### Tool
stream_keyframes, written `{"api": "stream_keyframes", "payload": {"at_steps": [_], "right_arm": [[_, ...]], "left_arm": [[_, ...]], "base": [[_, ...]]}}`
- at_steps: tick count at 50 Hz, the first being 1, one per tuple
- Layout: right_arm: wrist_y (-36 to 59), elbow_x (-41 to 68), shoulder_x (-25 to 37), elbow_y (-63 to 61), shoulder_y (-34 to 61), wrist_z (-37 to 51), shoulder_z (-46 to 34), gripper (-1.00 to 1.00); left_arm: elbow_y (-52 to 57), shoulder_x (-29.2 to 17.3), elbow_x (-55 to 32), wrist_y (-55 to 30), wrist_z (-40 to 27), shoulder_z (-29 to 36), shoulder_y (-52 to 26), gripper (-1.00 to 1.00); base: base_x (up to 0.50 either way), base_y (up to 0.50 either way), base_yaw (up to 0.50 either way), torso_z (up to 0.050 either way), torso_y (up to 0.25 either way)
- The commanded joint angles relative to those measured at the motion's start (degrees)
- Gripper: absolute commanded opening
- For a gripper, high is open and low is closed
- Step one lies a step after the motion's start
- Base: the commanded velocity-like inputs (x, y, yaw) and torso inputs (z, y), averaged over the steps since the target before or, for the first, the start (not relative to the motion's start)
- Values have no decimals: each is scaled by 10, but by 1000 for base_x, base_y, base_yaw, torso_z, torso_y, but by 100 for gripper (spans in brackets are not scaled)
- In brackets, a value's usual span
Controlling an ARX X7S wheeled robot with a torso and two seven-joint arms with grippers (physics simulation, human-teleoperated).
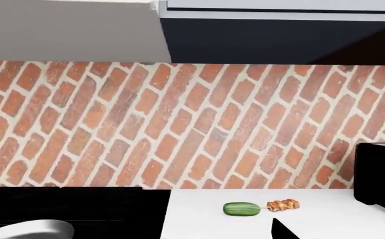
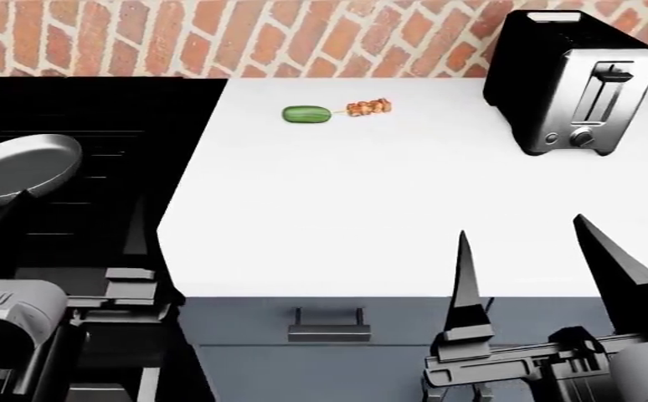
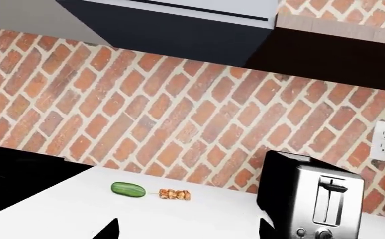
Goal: Place both pans onto different burners. Then place the pickle and the skewer on different pans.
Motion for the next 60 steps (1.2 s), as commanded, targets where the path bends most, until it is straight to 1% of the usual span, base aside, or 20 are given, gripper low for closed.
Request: {"api": "stream_keyframes", "payload": {"at_steps": [1, 6, 10, 13, 17, 20, 22, 26, 29, 31, 37, 44, 48, 53, 60], "right_arm": [[-2, 1, -5, 0, 4, 0, -5, 100], [-2, 9, -14, 0, 4, 0, -4, 100], [12, 45, -36, 12, -7, -8, 24, 100], [-6, 90, -48, 47, 8, -47, 36, 100], [-36, 199, -63, 123, 61, -150, 64, 100], [-41, 271, -82, 190, 91, -219, 80, 100], [-40, 314, -98, 236, 110, -263, 92, 100], [-14, 381, -130, 311, 154, -321, 111, 100], [9, 414, -152, 357, 178, -350, 118, 100], [12, 430, -170, 401, 178, -379, 122, 100], [-1, 471, -217, 522, 149, -457, 135, 100], [14, 512, -260, 601, 139, -505, 143, 100], [25, 530, -272, 630, 132, -527, 144, 100], [29, 540, -280, 649, 125, -542, 145, 100], [15, 537, -276, 647, 110, -545, 149, 100]], "left_arm": [[3, -3, 5, -1, -4, 9, -4, 100], [2, -2, 9, 0, -2, 15, -4, 100], [-4, 2, 7, -9, -3, 26, -20, 100], [-28, 16, -5, -33, -4, 42, -67, 100], [-62, 48, -32, -95, -9, 79, -180, 100], [-102, 79, -46, -124, 0, 103, -246, 100], [-136, 104, -52, -142, 8, 118, -290, 100], [-209, 148, -52, -169, 27, 145, -367, 100], [-250, 169, -50, -184, 36, 157, -408, 100], [-280, 181, -44, -189, 43, 163, -429, 100], [-379, 211, -23, -189, 62, 174, -471, 100], [-446, 230, -14, -189, 81, 182, -496, 100], [-466, 237, -11, -193, 86, 188, -508, 100], [-474, 240, -9, -198, 85, 191, -515, 100], [-468, 235, -14, -199, 81, 186, -512, 100]], "base": [[0, -500, 0, 0, 0], [0, -252, 0, 0, 0], [0, 0, 0, 0, 0], [0, 0, 0, 0, 0], [0, 0, 0, 0, 0], [0, 0, 0, 0, 0], [0, 0, 0, 0, 0], [0, 0, 0, 0, 0], [0, 0, 0, 0, 0], [0, 0, 0, 0, 0], [0, 0, 0, 0, 0], [0, 0, 0, 0, 0], [0, 0, 0, 0, 0], [475, 0, 0, 0, 0], [500, 0, 0, 0, 0]]}}
